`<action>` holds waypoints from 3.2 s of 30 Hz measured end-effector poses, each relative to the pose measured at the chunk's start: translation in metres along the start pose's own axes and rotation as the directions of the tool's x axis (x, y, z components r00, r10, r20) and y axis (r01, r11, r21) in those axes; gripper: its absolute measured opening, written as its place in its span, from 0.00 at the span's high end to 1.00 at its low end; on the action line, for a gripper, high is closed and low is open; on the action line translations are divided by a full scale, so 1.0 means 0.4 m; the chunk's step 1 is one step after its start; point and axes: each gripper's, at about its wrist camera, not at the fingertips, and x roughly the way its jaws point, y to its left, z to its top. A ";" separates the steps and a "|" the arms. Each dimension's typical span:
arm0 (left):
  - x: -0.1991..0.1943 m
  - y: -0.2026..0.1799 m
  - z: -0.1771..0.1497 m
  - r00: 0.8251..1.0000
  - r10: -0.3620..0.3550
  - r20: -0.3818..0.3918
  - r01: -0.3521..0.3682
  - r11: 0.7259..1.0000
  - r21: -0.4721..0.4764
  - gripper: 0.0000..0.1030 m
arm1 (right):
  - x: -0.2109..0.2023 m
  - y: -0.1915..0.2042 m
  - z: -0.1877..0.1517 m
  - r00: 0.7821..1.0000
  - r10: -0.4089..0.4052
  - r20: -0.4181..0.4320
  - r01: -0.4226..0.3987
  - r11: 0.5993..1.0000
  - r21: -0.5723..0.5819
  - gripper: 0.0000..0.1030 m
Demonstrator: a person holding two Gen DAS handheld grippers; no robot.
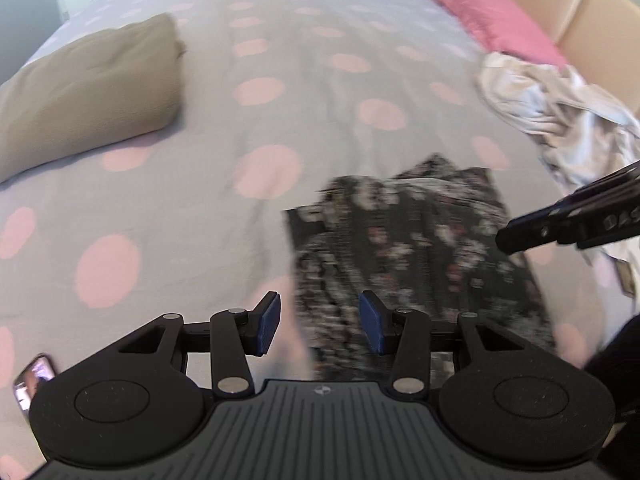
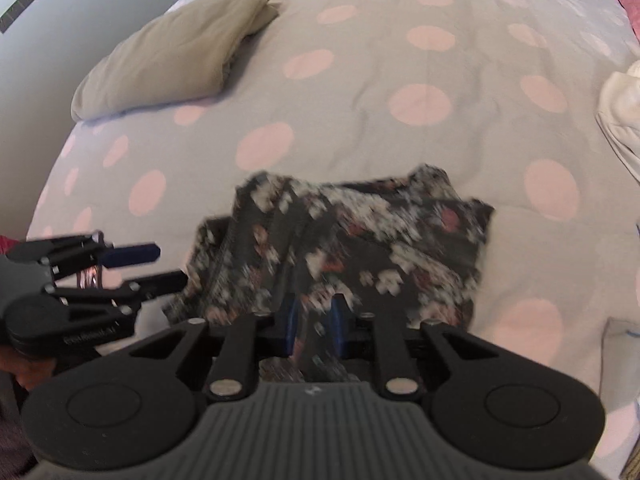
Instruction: Fold clothes
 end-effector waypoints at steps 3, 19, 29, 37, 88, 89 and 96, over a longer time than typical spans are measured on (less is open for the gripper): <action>0.015 -0.042 -0.013 1.000 0.006 -0.022 -0.005 0.999 0.052 0.60 | -0.001 -0.017 -0.062 1.000 0.001 -0.022 -0.002 0.999 -0.051 0.78; 0.109 -0.058 -0.097 0.987 0.067 -0.148 -0.047 0.990 0.134 0.63 | 0.108 -0.068 -0.224 0.995 -0.046 -0.088 0.026 0.974 -0.225 0.81; 0.008 0.001 -0.011 1.000 -0.019 -0.020 0.019 1.000 -0.002 0.63 | 0.005 -0.109 -0.174 0.994 -0.068 0.087 0.081 0.986 -0.148 0.79; 0.081 -0.043 0.102 0.994 -0.049 0.093 0.052 0.998 -0.036 0.63 | 0.017 -0.172 -0.060 0.971 -0.138 0.196 0.137 0.990 0.020 0.80; 0.208 0.117 -0.021 0.997 -0.072 0.042 0.082 0.949 -0.305 0.33 | 0.160 -0.309 -0.052 0.997 0.029 0.068 -0.045 0.967 0.250 0.44; 0.212 0.117 -0.020 0.996 -0.075 0.043 0.084 0.948 -0.305 0.32 | 0.166 -0.309 -0.049 0.997 0.033 0.067 -0.048 0.968 0.245 0.42; 0.227 0.112 -0.014 0.995 -0.074 0.066 0.090 0.954 -0.286 0.32 | 0.197 -0.308 -0.034 0.996 0.065 0.067 -0.078 0.971 0.225 0.34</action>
